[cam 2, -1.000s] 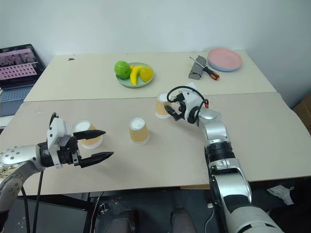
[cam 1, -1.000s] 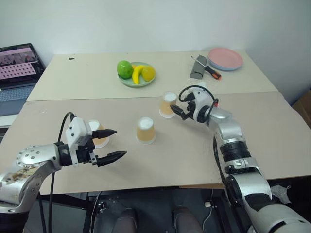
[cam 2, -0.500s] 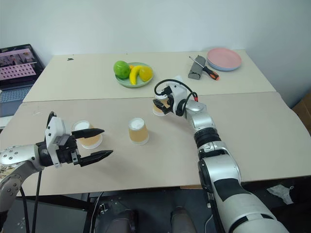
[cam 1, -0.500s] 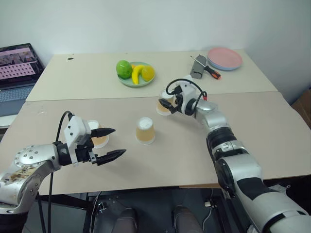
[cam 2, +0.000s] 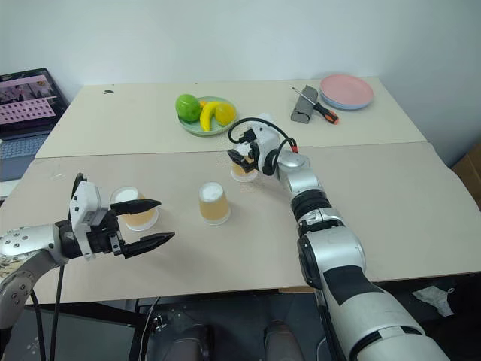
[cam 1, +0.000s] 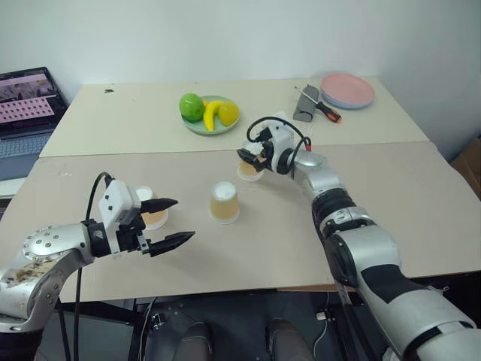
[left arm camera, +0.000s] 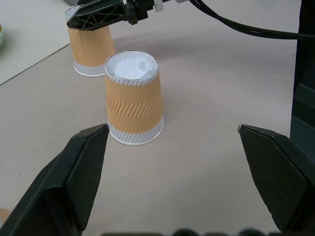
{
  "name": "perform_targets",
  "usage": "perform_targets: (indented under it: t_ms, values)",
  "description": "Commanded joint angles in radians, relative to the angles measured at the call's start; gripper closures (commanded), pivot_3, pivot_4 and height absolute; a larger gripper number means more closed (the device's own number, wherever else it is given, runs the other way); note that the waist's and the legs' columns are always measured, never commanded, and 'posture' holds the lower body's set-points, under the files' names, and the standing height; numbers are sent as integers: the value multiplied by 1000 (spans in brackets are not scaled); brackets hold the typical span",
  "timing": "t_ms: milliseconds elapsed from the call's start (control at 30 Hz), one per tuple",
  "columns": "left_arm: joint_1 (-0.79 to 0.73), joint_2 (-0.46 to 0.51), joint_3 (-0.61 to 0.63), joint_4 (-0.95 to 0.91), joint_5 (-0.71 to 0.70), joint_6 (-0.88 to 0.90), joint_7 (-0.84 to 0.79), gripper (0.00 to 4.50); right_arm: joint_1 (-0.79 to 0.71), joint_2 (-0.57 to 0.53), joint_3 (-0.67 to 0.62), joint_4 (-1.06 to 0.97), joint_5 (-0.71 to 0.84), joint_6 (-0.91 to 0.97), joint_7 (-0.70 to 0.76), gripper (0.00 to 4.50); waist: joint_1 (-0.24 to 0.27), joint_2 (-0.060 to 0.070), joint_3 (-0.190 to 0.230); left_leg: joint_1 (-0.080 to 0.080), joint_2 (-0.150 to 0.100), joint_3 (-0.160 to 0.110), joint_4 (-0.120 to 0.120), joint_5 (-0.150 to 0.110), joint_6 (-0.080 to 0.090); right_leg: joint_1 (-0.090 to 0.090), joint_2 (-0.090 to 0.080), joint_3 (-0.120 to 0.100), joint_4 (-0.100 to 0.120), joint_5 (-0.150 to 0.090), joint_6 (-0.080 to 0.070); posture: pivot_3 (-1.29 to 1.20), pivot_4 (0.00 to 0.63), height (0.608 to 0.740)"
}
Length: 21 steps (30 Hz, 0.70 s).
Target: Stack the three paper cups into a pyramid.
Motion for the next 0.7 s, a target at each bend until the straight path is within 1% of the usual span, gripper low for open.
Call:
perform_targets:
  t_ms: [33,67,233,333,400,500,567,700]
  values:
    - [0,12,38,-27,-12,2,0,0,-28,-8,-11,-13,3,-28,4,1680,0,0,0,0,0,0,0,0,0,0,0,0,0,0,0,0,150,740]
    - [-2,12,36,-26,-11,2,0,0,-29,-10,-12,-16,3,-25,6,1993,0,0,0,0,0,0,0,0,0,0,0,0,0,0,0,0,150,740]
    - [-7,11,32,-22,-12,2,0,0,-8,-44,-19,-58,14,-6,32,1993,0,0,0,0,0,0,0,0,0,0,0,0,0,0,0,0,150,740]
    - [-10,7,24,-18,-7,-1,0,0,19,-95,-32,-122,29,19,61,1993,3,0,0,0,0,0,0,0,0,0,0,0,0,0,0,0,150,740]
    - [-12,6,21,-16,-7,-2,0,0,43,-139,-45,-200,53,54,105,1993,3,0,0,-1,0,0,0,0,0,0,0,0,0,0,0,0,150,740]
    - [-16,2,13,-10,-3,-5,-2,0,122,-261,-26,-426,108,150,320,1993,6,0,0,-1,0,0,0,0,0,0,-1,0,0,0,0,0,150,740]
    - [-20,1,6,-4,-1,-8,-5,0,164,-320,-8,-552,144,214,430,1993,12,1,1,-2,-1,0,0,0,0,0,-1,-1,-1,0,0,0,150,740]
    - [-35,1,-11,14,6,-15,-19,0,218,-397,27,-727,214,331,592,1993,-2,1,1,-1,0,0,0,0,0,0,0,0,0,0,0,0,150,740]
